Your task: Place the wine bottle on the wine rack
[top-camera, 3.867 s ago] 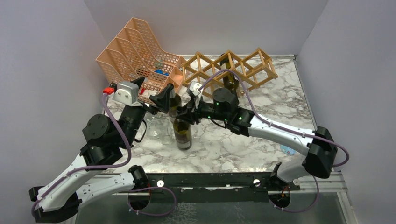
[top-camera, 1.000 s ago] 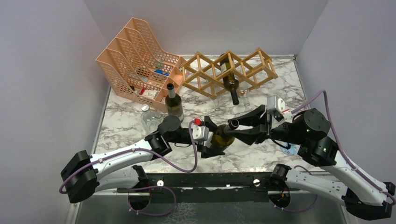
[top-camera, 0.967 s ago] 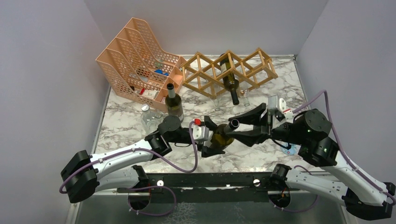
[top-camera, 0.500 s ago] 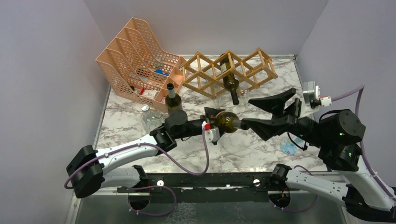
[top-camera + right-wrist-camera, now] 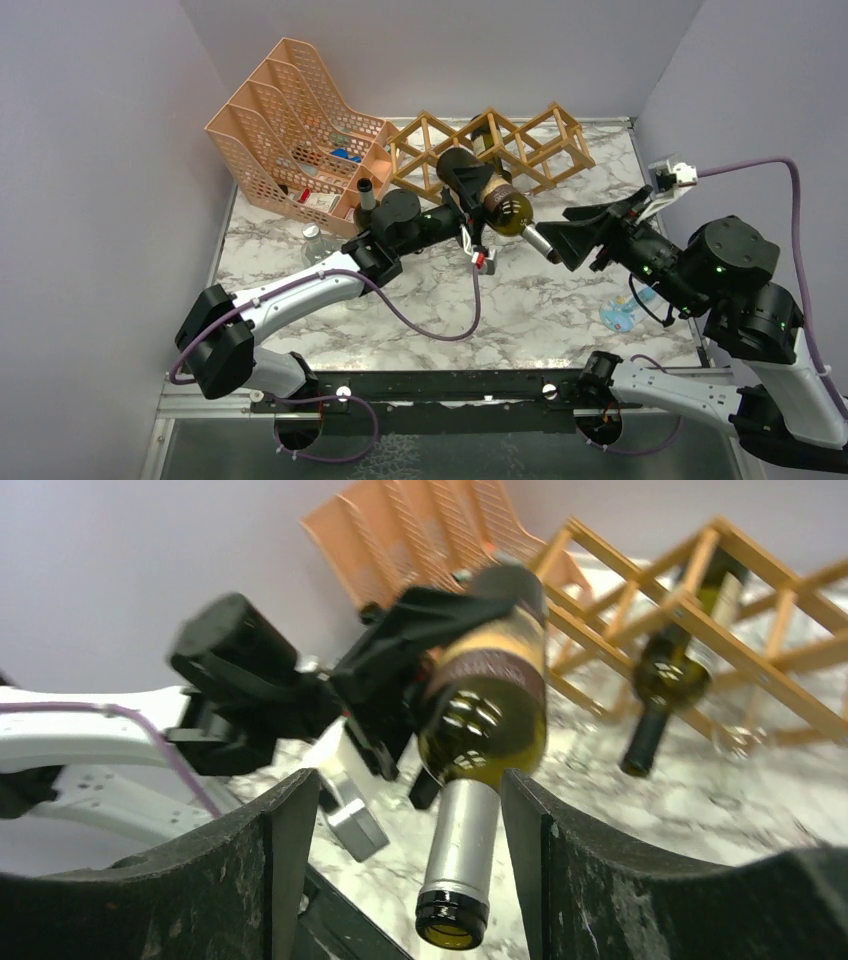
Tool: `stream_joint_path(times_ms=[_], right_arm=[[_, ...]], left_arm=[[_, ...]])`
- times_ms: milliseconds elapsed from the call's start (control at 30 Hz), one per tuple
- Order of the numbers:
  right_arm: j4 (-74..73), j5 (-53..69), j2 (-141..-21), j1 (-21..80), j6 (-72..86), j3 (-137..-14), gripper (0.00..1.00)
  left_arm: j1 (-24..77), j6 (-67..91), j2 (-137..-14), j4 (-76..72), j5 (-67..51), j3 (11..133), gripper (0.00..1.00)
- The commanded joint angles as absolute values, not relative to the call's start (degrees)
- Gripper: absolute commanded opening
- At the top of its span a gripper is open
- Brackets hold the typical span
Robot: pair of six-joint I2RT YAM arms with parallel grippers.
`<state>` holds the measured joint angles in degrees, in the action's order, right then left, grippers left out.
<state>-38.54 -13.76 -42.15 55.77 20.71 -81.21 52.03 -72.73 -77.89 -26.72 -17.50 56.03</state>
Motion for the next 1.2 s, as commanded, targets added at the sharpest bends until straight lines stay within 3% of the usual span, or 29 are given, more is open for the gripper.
stream_joint_path(times_ms=[0,367,600,1000,1100,1167], right_arm=[[-48.4,-23.9,-44.3,56.0,23.2,-82.3,0.69],[-53.7,-22.9,-47.7,56.0,25.6,-75.2,0.68],[-57.1,-22.0,-55.3,55.9,31.7,-73.9,0.61],[-50.4,-20.3,-58.4,56.0,32.2,-68.2,0.52],[-49.0,-20.0,-59.0,56.0,32.0,-67.6,0.46],[-48.7,-20.3,-59.4,56.0,32.3,-67.5,0.34]], left_arm=[[50.5,-91.2,-78.8,-26.9,-19.5,61.9,0.00],[49.2,-106.8,-78.0,-19.1,-23.3,63.2,0.00],[49.1,-109.1,-77.6,-14.2,-24.8,63.9,0.00],[49.1,-108.0,-76.7,-15.3,-23.7,63.3,0.00],[49.2,-107.1,-76.3,-14.7,-23.7,63.3,0.00],[49.1,-106.5,-76.1,-14.8,-23.2,63.3,0.00]])
